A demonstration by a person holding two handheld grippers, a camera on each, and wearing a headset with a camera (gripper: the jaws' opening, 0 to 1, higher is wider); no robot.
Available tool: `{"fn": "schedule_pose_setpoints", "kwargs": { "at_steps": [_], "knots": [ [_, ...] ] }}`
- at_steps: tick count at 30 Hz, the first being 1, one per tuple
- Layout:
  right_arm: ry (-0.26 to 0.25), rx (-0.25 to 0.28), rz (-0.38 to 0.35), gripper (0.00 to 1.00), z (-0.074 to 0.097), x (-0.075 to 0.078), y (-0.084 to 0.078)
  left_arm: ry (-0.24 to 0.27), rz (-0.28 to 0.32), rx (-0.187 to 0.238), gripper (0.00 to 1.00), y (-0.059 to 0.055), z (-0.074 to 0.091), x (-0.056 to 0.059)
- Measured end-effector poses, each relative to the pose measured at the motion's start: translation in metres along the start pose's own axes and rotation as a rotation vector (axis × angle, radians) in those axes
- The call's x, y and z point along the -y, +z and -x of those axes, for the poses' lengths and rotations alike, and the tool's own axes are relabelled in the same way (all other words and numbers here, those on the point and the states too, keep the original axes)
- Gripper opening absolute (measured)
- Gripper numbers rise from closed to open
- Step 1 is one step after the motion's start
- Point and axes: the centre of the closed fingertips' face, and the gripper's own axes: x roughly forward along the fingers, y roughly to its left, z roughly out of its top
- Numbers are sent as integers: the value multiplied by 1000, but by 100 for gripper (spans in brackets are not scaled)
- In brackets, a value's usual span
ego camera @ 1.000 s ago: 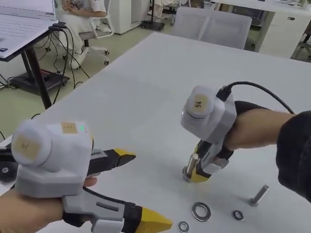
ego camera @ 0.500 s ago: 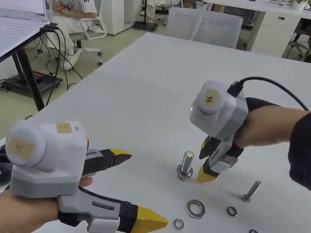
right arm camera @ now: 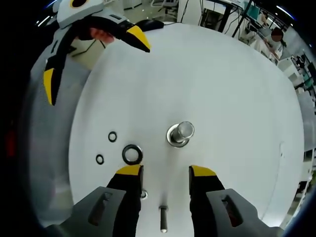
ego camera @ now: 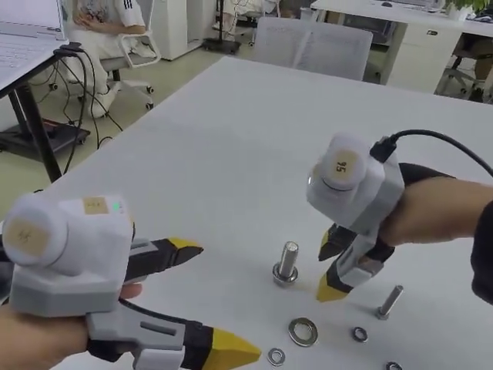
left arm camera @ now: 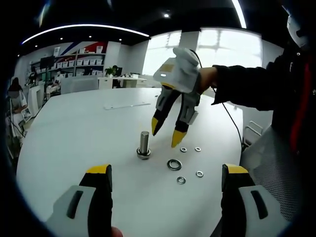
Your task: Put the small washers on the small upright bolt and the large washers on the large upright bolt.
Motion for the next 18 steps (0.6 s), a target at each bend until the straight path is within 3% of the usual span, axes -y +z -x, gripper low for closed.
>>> {"fn": "schedule_pose_setpoints", "kwargs": {
  "at_steps": [18],
  "knots": [
    [36,4,18,38,-12,-38,2,-1,-9,0,92,0,3,4]
  ]
}}
